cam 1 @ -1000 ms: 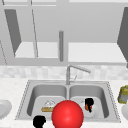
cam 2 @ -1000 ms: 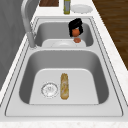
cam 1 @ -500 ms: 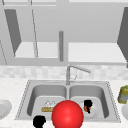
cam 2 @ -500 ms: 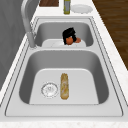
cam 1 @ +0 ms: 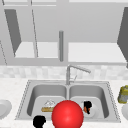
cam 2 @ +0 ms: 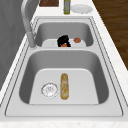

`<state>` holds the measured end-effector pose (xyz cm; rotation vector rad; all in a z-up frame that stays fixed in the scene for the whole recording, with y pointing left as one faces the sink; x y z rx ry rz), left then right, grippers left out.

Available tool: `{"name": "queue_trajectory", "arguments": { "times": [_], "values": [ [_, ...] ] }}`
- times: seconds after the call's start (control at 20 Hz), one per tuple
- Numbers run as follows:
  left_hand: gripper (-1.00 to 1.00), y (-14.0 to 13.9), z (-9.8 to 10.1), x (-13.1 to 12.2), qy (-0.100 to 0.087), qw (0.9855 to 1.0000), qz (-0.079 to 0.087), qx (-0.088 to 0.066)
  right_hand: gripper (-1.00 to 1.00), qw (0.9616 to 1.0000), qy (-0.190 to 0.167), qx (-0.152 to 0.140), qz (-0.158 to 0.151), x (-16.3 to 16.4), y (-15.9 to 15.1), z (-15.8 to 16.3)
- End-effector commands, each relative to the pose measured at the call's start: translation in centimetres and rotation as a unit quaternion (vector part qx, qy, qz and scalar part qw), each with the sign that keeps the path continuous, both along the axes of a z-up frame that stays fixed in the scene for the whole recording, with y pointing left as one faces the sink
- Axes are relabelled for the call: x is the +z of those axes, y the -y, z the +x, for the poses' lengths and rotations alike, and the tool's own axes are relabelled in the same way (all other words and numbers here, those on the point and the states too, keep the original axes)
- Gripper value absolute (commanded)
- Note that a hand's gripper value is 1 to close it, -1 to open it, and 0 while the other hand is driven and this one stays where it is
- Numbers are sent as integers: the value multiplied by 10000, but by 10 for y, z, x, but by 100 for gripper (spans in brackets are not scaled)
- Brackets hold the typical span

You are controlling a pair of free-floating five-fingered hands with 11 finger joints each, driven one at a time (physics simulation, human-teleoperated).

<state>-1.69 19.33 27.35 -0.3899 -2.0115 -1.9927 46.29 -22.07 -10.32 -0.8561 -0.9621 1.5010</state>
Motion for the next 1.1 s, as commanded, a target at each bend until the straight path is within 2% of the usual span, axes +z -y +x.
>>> {"name": "queue_trajectory", "arguments": {
  "times": [0.0, 0.2, 0.4, 0.45, 0.55, 0.65, 0.7, 0.8, 1.05],
  "values": [
    [0, 0, 0, 0, 0, 10000, 0, 0, 100, 9998, 3, 198, -2, -31, 5, 15],
    [0, 0, 0, 0, 0, 10000, 0, 0, 100, 9996, -132, 234, -57, -30, 3, 9],
    [0, 0, 0, 0, 0, 10000, 0, 0, 100, 9998, -146, 92, 16, -21, 4, 4],
    [0, 0, 0, 0, 0, 10000, 0, 0, -100, 9998, -203, 35, 44, -12, 3, 1],
    [0, 0, 0, 0, 0, 10000, 0, 0, -100, 9998, -61, -44, 171, -2, 0, 8],
    [0, 0, 0, 0, 0, 10000, 0, 0, -100, 9997, 233, -16, -63, 26, 11, 8],
    [0, 0, 0, 0, 0, 10000, 0, 0, -100, 9995, 302, -26, -84, 34, 12, 10],
    [0, 0, 0, 0, 0, 10000, 0, 0, -100, 9996, 220, -108, -116, 50, 16, 11],
    [0, 0, 0, 0, 0, 10000, 0, 0, -100, 9998, 124, -99, -125, 90, 33, 10]
  ]
}}
